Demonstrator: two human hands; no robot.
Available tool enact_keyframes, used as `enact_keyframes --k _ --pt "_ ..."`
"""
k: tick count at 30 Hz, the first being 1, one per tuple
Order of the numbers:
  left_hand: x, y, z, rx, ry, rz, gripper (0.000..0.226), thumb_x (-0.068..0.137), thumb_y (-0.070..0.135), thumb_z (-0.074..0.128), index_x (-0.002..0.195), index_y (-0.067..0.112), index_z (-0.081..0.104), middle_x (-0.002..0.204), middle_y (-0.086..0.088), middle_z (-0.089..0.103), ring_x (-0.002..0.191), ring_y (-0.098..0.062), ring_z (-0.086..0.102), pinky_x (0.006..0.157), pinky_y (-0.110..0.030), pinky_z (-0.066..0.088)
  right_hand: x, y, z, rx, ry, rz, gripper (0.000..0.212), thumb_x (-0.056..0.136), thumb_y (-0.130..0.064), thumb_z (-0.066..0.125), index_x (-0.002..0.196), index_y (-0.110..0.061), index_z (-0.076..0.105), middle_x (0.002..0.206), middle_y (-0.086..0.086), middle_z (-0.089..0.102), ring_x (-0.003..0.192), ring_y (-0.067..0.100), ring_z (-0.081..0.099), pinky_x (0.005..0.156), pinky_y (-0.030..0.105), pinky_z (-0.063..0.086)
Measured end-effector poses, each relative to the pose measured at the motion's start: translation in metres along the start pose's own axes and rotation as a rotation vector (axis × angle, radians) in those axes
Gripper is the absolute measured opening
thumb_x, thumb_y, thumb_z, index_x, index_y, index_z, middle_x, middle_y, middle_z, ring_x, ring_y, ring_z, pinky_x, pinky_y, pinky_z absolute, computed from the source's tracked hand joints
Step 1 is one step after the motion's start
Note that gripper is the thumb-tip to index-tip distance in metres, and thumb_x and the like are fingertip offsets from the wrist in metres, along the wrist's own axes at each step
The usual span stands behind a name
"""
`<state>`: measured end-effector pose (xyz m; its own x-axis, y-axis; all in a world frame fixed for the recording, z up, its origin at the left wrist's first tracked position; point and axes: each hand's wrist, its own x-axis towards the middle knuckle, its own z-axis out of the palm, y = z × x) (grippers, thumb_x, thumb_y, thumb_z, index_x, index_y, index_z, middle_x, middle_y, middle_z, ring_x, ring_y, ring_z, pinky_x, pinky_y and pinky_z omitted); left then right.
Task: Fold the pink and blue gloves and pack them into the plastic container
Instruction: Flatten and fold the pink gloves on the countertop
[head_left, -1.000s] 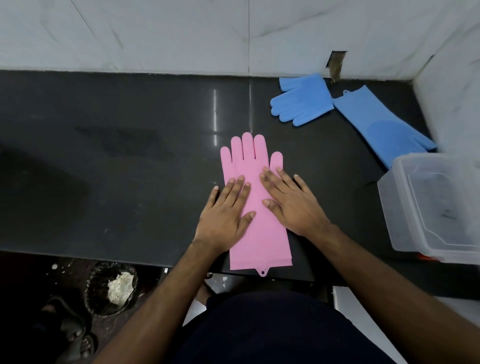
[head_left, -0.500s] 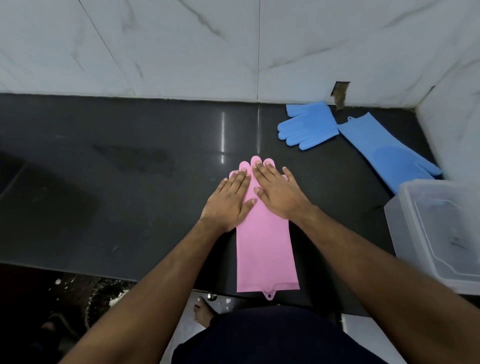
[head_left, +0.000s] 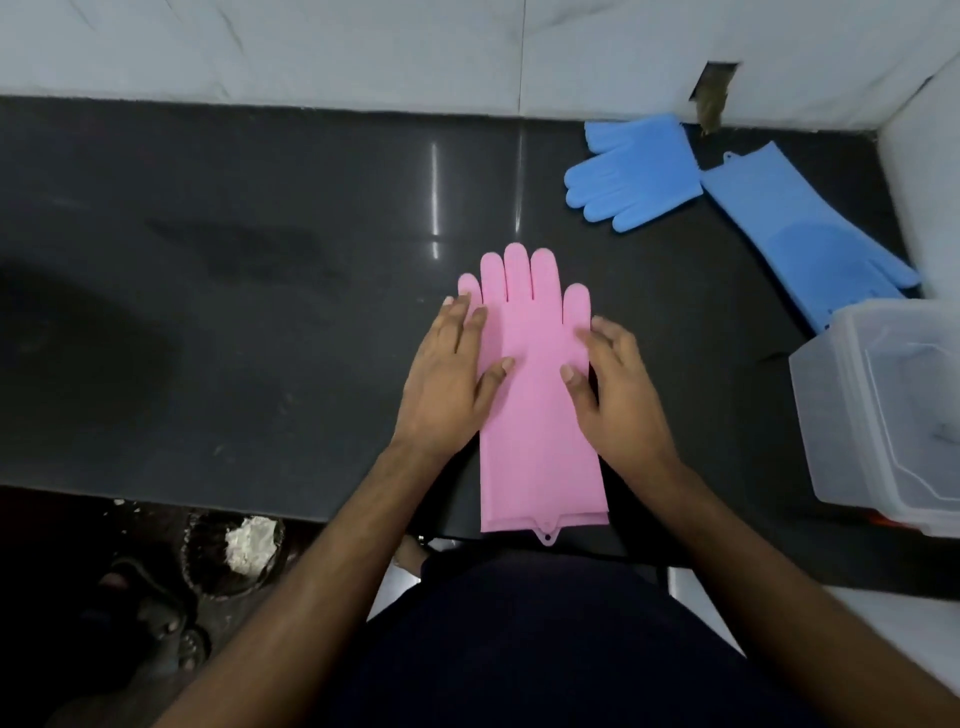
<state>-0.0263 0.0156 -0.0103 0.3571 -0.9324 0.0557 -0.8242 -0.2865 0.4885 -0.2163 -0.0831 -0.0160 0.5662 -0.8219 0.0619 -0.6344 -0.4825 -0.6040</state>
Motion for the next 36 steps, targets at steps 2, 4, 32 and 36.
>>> enact_keyframes --k 2,4,32,36 --pt "-0.031 -0.001 0.000 -0.061 -0.019 0.007 0.061 0.106 0.041 0.055 0.156 0.009 0.041 0.167 -0.012 0.029 0.155 -0.027 0.023 0.125 -0.041 0.026 -0.033 0.009 -0.007 0.010 -0.032 -0.040 0.039 0.101 -0.028 0.061 0.137 -0.012 0.061 0.144 0.000 0.047 0.128 0.015 0.051 0.105 0.035 0.049" --pt "-0.055 -0.006 0.003 -0.090 -0.080 0.023 0.054 0.105 0.035 0.059 0.152 0.011 0.048 0.162 -0.013 0.033 0.150 -0.027 0.030 0.120 -0.042 0.036 -0.058 0.021 -0.012 -0.023 -0.052 -0.100 0.032 0.099 -0.025 0.064 0.127 -0.011 0.069 0.134 0.000 0.057 0.119 0.017 0.057 0.096 0.039 0.053" --pt "-0.138 0.004 0.002 -0.187 -0.123 0.183 0.033 0.094 0.027 0.071 0.118 0.005 0.075 0.135 -0.011 0.060 0.107 -0.022 0.064 0.088 -0.038 0.058 -0.097 0.023 -0.033 0.264 -0.123 -0.240 0.016 0.102 -0.017 0.061 0.089 -0.011 0.071 0.094 -0.006 0.065 0.087 0.004 0.063 0.079 0.014 0.047" --pt "-0.139 0.007 0.006 -0.169 -0.085 0.233 0.023 0.093 0.016 0.073 0.110 0.000 0.077 0.117 -0.011 0.068 0.101 -0.025 0.069 0.086 -0.038 0.059 -0.107 0.034 -0.035 0.140 -0.298 -0.333 0.023 0.100 -0.026 0.057 0.103 -0.009 0.072 0.112 -0.004 0.062 0.097 0.007 0.064 0.082 0.030 0.056"
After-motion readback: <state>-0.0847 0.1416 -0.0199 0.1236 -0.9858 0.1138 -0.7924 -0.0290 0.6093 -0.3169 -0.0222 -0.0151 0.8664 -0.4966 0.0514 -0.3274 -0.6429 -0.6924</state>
